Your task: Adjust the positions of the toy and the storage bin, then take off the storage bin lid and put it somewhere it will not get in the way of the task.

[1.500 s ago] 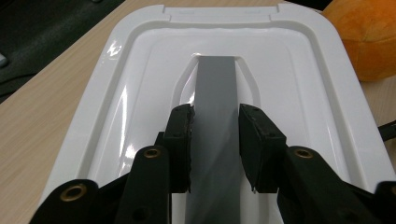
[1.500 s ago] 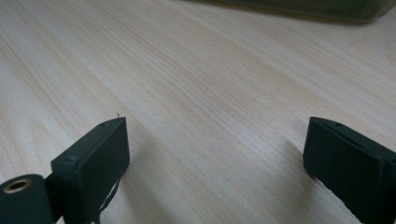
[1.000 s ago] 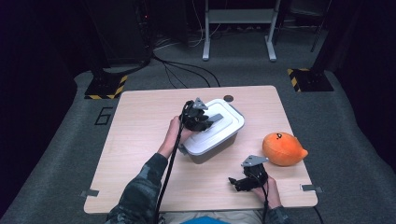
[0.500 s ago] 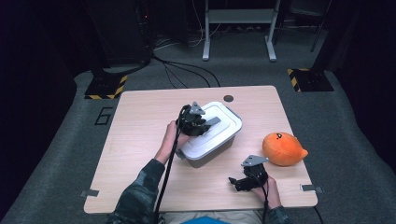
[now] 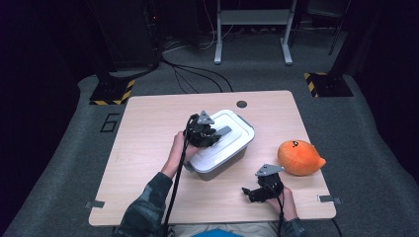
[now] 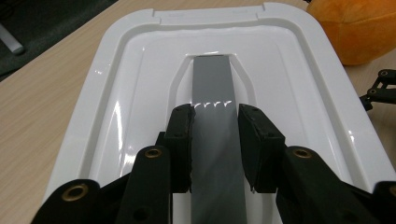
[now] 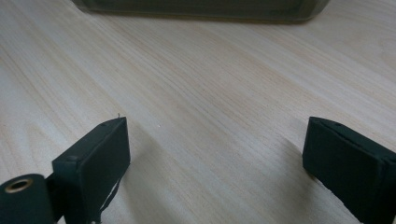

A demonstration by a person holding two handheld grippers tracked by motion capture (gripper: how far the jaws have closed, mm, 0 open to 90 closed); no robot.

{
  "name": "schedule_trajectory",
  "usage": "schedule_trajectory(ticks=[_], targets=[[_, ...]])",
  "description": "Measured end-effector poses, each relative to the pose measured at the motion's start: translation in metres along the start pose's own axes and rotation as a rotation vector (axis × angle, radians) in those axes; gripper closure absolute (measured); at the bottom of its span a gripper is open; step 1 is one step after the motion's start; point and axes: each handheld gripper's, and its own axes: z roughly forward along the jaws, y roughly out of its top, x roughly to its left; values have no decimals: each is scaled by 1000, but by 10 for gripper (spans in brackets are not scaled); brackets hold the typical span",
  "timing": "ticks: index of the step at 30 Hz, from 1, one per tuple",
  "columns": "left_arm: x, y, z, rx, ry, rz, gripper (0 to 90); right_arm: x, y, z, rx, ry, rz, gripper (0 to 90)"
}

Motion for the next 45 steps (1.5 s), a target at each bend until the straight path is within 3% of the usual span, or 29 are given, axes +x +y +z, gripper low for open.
schedule_trajectory(ticks=[5, 8, 11, 16, 23, 45], targets=[[-2, -2, -2, 1, -5, -12, 663, 0, 0, 0, 0, -2, 0, 67], [-2, 0, -2, 8, 0, 3, 655, 0, 0, 0, 0, 0, 2, 67], [-2, 3, 0, 22, 0, 5, 592, 0, 0, 0, 0, -2, 3, 68], [-1, 3, 0, 23, -11, 8, 658, 0, 0, 0, 0, -3, 5, 69], [-1, 5, -1, 28, -6, 25, 664, 0, 0, 0, -1, -2, 11, 69], [14, 10, -39, -35, 57, 16, 664, 0, 0, 0, -2, -7, 10, 69]])
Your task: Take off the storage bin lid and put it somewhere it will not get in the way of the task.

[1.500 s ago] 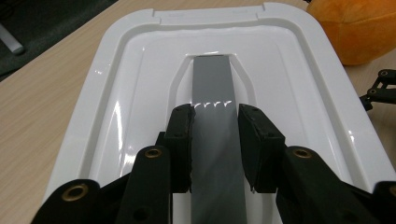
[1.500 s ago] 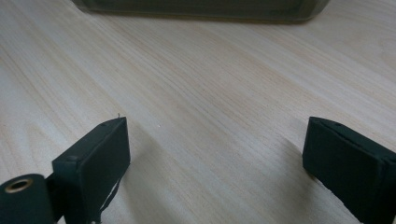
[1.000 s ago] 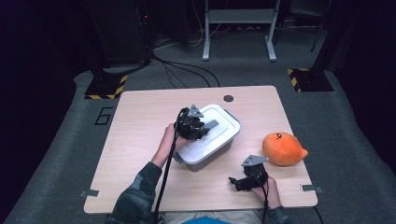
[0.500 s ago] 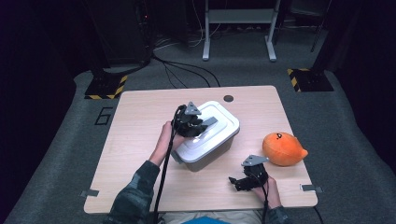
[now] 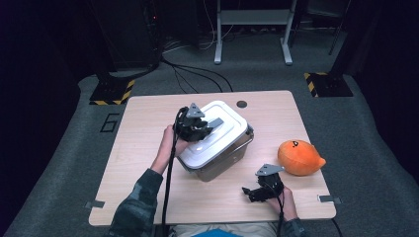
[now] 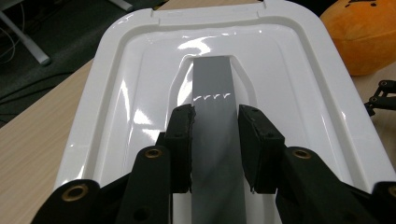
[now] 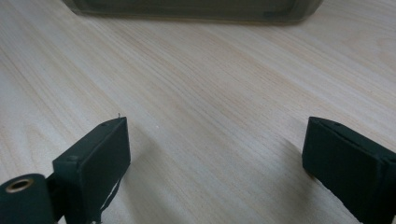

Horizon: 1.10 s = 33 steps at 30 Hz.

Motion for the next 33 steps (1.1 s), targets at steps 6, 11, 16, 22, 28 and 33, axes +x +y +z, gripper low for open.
schedule_trajectory(ticks=[6, 11, 16, 22, 28, 33], targets=[[7, -2, -9, -3, 21, -13, 664, 0, 0, 0, 0, -2, -2, 69], [13, -5, -16, -6, 42, -25, 664, 0, 0, 0, 1, -3, -9, 69], [20, -8, -24, -14, 65, -39, 664, 0, 0, 0, 1, -2, -8, 70], [27, -13, -33, -17, 89, -61, 664, 0, 0, 0, 1, -3, -5, 70], [35, -19, -41, -18, 115, -78, 664, 0, 0, 0, 1, -5, -7, 70], [39, -23, -46, -22, 128, -90, 664, 0, 0, 0, 1, -5, -7, 70]])
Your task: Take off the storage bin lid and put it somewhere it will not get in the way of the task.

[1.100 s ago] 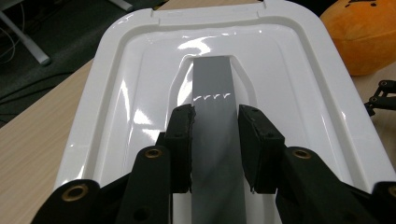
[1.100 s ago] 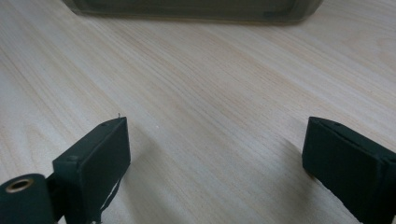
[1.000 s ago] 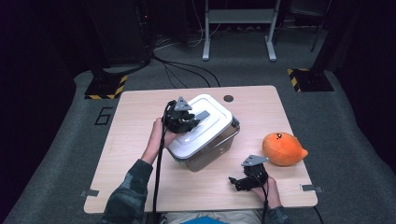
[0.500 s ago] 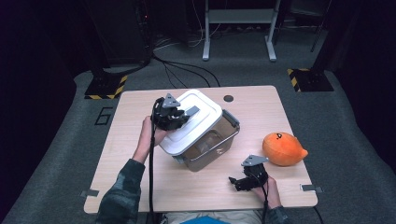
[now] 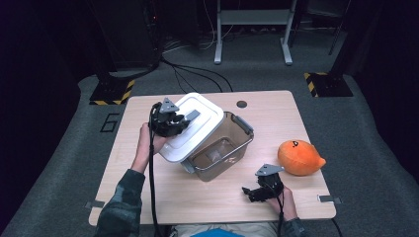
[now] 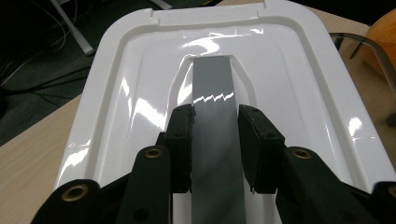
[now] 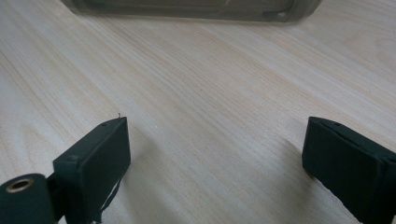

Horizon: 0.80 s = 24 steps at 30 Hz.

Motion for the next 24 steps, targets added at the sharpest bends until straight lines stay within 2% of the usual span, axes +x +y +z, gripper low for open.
schedule_trajectory(ticks=[4, 13, 16, 22, 24], targets=[[7, -3, -4, 3, 22, -4, 664, 0, 0, 0, 0, -1, 4, 71], [26, -13, -17, 1, 67, -47, 664, 0, 0, 0, 1, -5, 3, 72], [30, -15, -18, 4, 75, -50, 664, 0, 0, 0, 0, -6, 4, 72], [42, -25, -25, 6, 111, -84, 664, 0, 0, 0, 1, -6, 5, 72], [49, -32, -27, 11, 135, -103, 664, 1, 0, 0, 1, -5, 3, 72]])
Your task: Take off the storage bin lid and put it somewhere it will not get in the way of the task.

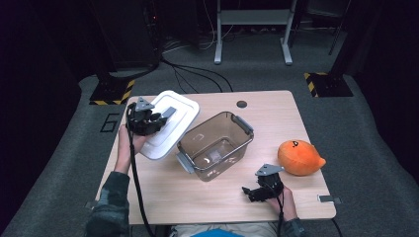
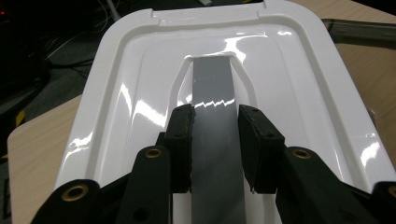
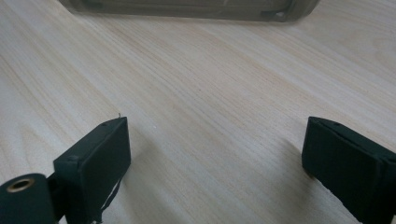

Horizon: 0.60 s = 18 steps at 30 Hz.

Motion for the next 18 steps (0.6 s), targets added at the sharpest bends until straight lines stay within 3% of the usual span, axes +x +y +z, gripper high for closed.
schedule_trajectory(ticks=[18], targets=[[33, -30, -7, 49, 107, -75, 664, 0, 0, 0, 2, -4, -2, 72]])
